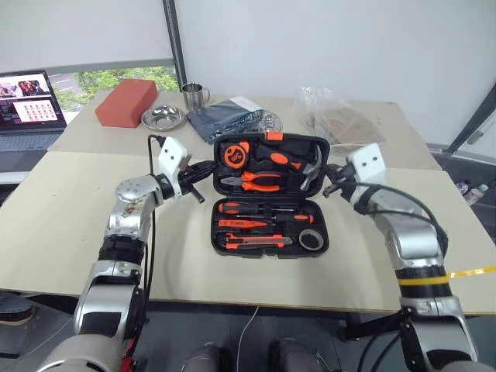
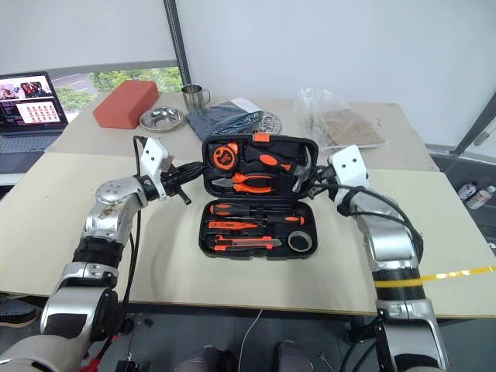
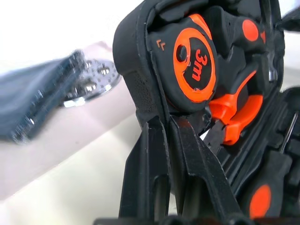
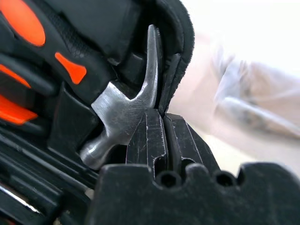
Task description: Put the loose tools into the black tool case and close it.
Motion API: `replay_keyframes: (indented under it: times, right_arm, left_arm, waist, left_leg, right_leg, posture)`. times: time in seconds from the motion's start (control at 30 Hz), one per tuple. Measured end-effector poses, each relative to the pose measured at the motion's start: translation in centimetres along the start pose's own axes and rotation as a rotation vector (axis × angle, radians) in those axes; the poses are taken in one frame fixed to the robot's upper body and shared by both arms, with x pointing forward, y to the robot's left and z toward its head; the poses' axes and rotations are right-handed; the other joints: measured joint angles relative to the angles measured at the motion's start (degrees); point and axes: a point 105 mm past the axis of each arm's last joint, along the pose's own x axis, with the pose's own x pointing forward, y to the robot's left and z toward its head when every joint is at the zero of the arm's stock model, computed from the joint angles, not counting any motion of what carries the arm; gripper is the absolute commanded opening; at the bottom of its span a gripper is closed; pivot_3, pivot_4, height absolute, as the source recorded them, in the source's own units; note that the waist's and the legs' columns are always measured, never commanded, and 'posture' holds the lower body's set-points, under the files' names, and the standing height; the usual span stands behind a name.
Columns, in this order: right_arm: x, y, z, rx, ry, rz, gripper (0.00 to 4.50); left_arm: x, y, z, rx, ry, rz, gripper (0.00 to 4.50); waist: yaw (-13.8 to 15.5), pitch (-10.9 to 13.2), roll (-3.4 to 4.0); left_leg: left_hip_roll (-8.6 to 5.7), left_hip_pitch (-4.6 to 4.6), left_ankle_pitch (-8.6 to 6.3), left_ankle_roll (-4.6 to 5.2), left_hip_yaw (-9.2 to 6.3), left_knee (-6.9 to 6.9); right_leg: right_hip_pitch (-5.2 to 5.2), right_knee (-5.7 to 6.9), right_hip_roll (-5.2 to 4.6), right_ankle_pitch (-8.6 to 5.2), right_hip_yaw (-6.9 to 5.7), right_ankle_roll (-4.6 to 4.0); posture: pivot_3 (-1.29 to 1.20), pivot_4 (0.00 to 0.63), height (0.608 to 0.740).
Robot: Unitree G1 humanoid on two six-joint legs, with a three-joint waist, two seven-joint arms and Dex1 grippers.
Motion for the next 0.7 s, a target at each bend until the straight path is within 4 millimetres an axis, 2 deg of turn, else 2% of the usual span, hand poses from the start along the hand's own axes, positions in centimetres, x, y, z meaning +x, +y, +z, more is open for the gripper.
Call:
replay_keyframes:
  times: [0.17,0.23,0.3,0.33,0.4,0.43,0.47,0.5,0.53,0.57,0.6,0.63,0.67,0.7]
  right_arm:
    - [-3.3,1.8,-1.2,-0.136,-0.072,0.014,0.02]
    - [-5.3,2.8,-1.4,-0.141,-0.079,0.045,0.68]
    - [-7.3,3.3,-1.8,-0.109,-0.055,0.088,1.28]
    - [-8.6,3.2,-2.1,-0.072,-0.024,0.104,1.67]
    - [-10.0,2.3,-1.6,-0.058,-0.003,0.104,2.22]
    - [-10.7,1.9,-1.0,-0.056,-0.001,0.110,2.73]
    - [-11.6,1.9,-0.5,-0.053,0.007,0.140,2.98]
    - [-13.6,2.8,-0.7,-0.026,0.057,0.231,2.99]
    - [-15.4,3.7,-1.3,0.005,0.125,0.315,2.99]
    - [-16.7,4.5,-2.3,0.057,0.192,0.377,2.99]
    - [-17.5,5.2,-2.9,0.099,0.235,0.425,2.99]
    - [-18.2,6.0,-3.1,0.126,0.256,0.479,2.99]
    - [-18.4,6.7,-3.2,0.128,0.273,0.530,2.99]
    - [-18.6,7.8,-3.4,0.114,0.293,0.597,2.45]
  left_arm:
    - [-1.7,-1.6,-0.6,0.002,-0.016,0.016,0.00]
    - [-3.0,-2.6,-1.0,-0.044,-0.007,0.026,0.71]
    - [-4.9,-3.2,-1.4,-0.117,0.026,0.024,1.28]
    - [-6.5,-3.4,-1.8,-0.176,0.071,0.025,1.66]
    - [-8.6,-2.9,-1.5,-0.232,0.106,0.044,2.21]
    - [-9.8,-2.7,-0.9,-0.257,0.123,0.041,2.60]
    - [-11.3,-3.1,-0.6,-0.280,0.168,0.009,3.01]
    - [-14.0,-3.7,-1.0,-0.351,0.267,-0.047,3.29]
    - [-16.6,-3.8,-1.7,-0.428,0.364,-0.057,3.29]
    - [-18.2,-3.4,-2.0,-0.485,0.407,-0.041,3.29]
    - [-18.6,-2.9,-2.1,-0.506,0.409,-0.025,3.29]
    - [-18.3,-2.2,-2.0,-0.500,0.395,-0.014,3.29]
    - [-17.7,-1.3,-2.1,-0.474,0.382,0.006,3.29]
    - [-16.1,0.4,-2.2,-0.400,0.360,0.046,2.71]
  waist:
    - [0.06,-0.01,0.01]
    - [0.04,-0.01,0.01]
    - [-0.07,-0.01,0.01]
    - [-0.30,0.01,0.01]
    - [-0.45,0.03,0.01]
    - [-0.42,0.03,0.01]
    - [-0.42,0.03,0.02]
    - [-0.33,0.01,0.05]
    - [-0.10,0.01,0.06]
    - [0.13,0.02,0.05]
    - [0.56,0.02,0.07]
    - [1.23,0.11,0.19]
    - [1.88,0.16,0.29]
    - [2.47,0.18,0.31]
  left_leg:
    - [0.06,0.78,0.00,-0.02,-0.01,-0.07]
    - [0.10,1.16,-0.02,-0.05,-0.06,-0.22]
    - [0.12,1.17,-0.02,-0.05,-0.12,-0.24]
    - [0.18,1.16,0.00,-0.07,-0.14,-0.25]
    - [0.24,1.15,0.03,-0.11,-0.18,-0.24]
    - [0.24,1.17,0.03,-0.13,-0.23,-0.23]
    - [0.27,1.19,0.03,-0.15,-0.24,-0.31]
    - [0.28,1.32,0.01,-0.22,-0.26,-0.45]
    - [0.31,1.49,-0.02,-0.28,-0.28,-0.56]
    - [0.38,1.68,-0.10,-0.40,-0.32,-0.56]
    - [0.39,1.84,-0.22,-0.56,-0.35,-0.53]
    - [0.38,1.92,-0.44,-0.85,-0.37,-0.52]
    - [0.30,2.04,-0.58,-0.63,-0.41,-0.53]
    - [0.23,2.12,-0.61,-0.53,-0.46,-0.54]
  right_leg:
    - [0.82,-0.46,0.01,-0.10,0.13,0.15]
    - [1.12,-0.46,-0.04,-0.32,0.27,0.44]
    - [1.11,-0.41,-0.14,-0.29,0.40,0.40]
    - [1.08,-0.40,-0.19,-0.16,0.49,0.18]
    - [1.08,-0.41,-0.29,-0.13,0.48,0.13]
    - [1.10,-0.41,-0.29,-0.18,0.47,0.21]
    - [1.10,-0.42,-0.30,-0.22,0.50,0.25]
    - [1.16,-0.43,-0.30,-0.30,0.48,0.16]
    - [1.28,-0.45,-0.28,-0.43,0.44,0.12]
    - [1.48,-0.49,-0.24,-0.53,0.38,0.10]
    - [1.71,-0.52,-0.25,-0.57,0.33,0.11]
    - [1.74,-0.59,-0.37,-0.63,0.30,0.08]
    - [1.73,-0.68,-0.47,-0.64,0.24,0.07]
    - [1.80,-0.68,-0.63,-0.68,0.18,-0.03]
  posture:
    - [0.00,0.150,0.736]
    - [0.00,0.150,0.736]
    - [0.00,0.150,0.736]
    - [0.00,0.150,0.736]
    - [0.00,0.150,0.736]
    - [0.00,0.150,0.736]
    - [0.00,0.150,0.736]
    - [0.00,0.150,0.736]
    - [0.00,0.150,0.736]
    - [0.00,0.150,0.736]
    - [0.00,0.150,0.736]
    - [0.00,0.150,0.736]
    - [0.00,0.150,0.736]
    - [0.00,0.150,0.736]
